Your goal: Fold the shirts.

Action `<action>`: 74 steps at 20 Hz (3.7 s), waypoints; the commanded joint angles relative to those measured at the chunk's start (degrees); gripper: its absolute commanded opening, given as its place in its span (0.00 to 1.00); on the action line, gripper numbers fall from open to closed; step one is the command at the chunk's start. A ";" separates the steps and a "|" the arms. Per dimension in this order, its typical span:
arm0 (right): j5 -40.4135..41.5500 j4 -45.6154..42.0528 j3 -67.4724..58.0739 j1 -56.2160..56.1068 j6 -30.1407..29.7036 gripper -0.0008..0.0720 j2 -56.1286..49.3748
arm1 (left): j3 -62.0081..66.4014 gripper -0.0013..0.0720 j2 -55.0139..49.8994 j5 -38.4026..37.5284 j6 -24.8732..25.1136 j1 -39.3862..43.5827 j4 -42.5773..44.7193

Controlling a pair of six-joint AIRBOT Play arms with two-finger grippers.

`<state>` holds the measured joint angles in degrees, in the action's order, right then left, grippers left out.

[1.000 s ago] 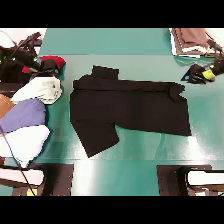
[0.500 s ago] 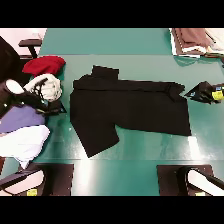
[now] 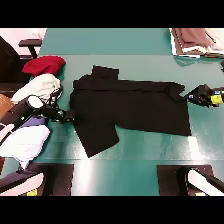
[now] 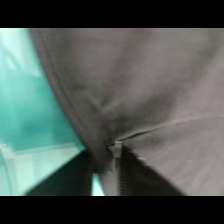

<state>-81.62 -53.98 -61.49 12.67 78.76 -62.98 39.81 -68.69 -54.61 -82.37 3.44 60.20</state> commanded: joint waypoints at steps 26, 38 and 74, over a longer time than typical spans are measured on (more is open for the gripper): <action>17.42 -3.17 18.53 3.76 -0.83 0.03 -3.30 | 12.39 0.05 8.59 -4.07 -0.42 0.81 1.51; 4.00 -8.15 -42.34 1.81 2.21 0.03 15.98 | 71.65 0.05 26.25 -8.00 -6.34 0.81 9.97; 1.40 -25.05 -28.15 -9.90 4.79 0.03 -29.55 | 53.42 0.05 -28.39 -18.67 -2.69 -0.13 12.24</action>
<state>-85.03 -79.22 -99.39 2.81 83.83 -96.88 96.01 -96.97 -70.76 -85.76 3.42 71.75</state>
